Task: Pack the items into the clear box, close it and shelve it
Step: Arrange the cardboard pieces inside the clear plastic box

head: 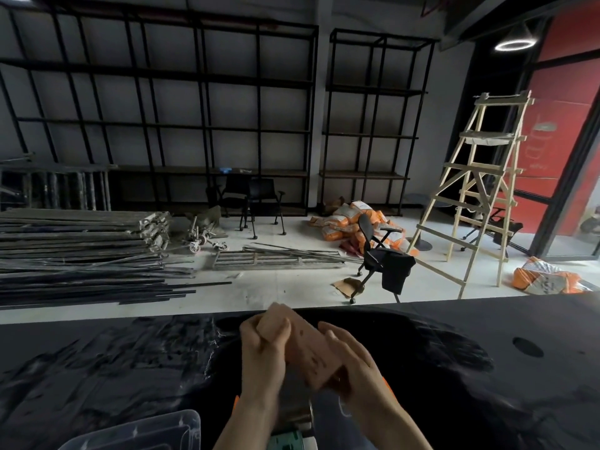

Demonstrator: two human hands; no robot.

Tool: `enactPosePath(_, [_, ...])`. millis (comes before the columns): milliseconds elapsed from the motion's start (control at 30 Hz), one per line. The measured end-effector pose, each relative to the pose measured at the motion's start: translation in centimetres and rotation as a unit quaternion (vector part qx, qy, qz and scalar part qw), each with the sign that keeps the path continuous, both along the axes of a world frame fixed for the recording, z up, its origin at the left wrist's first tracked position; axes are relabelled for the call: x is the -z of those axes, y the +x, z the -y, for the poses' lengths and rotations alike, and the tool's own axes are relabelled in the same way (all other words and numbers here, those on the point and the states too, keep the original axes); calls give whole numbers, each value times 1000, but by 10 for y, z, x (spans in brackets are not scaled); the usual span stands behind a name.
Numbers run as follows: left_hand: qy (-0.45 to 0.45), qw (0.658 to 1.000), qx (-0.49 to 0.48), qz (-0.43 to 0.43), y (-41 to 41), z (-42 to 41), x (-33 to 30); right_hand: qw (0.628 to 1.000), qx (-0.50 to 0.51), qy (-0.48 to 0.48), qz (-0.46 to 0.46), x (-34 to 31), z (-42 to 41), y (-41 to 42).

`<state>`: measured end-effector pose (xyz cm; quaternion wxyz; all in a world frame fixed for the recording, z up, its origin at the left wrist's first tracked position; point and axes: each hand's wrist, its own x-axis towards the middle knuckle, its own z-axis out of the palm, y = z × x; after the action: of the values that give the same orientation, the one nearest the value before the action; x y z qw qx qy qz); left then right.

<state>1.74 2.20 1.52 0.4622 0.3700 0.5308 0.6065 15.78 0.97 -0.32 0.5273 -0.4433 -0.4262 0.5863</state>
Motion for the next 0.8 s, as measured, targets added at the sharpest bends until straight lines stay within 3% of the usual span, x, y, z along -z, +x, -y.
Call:
enactPosePath(100, [-4,997,-46,61,8,1,0,998,43,-5,-45,9,-1,-4])
enactPosePath(233, [-10,999,-3,-42,1,7,-1,996,83,23,5,4,-4,2])
enactPosePath(333, [-24,998,31,-47,-1,7,-7,993,67,51,78,-2,-5,8])
enactPosePath(400, [-38,998,6,-39,9,11,-5,990,59,72,110,-4,-6,1])
enactPosePath(500, [-14,993,-106,-42,24,19,-5,984,106,74,120,-9,-4,-16])
enactPosePath(667, [30,992,-125,-7,27,20,-4,992,109,-67,1,-23,1,-17])
enactPosePath(800, [26,993,-111,-16,27,17,-6,982,174,-62,-44,-22,4,-19])
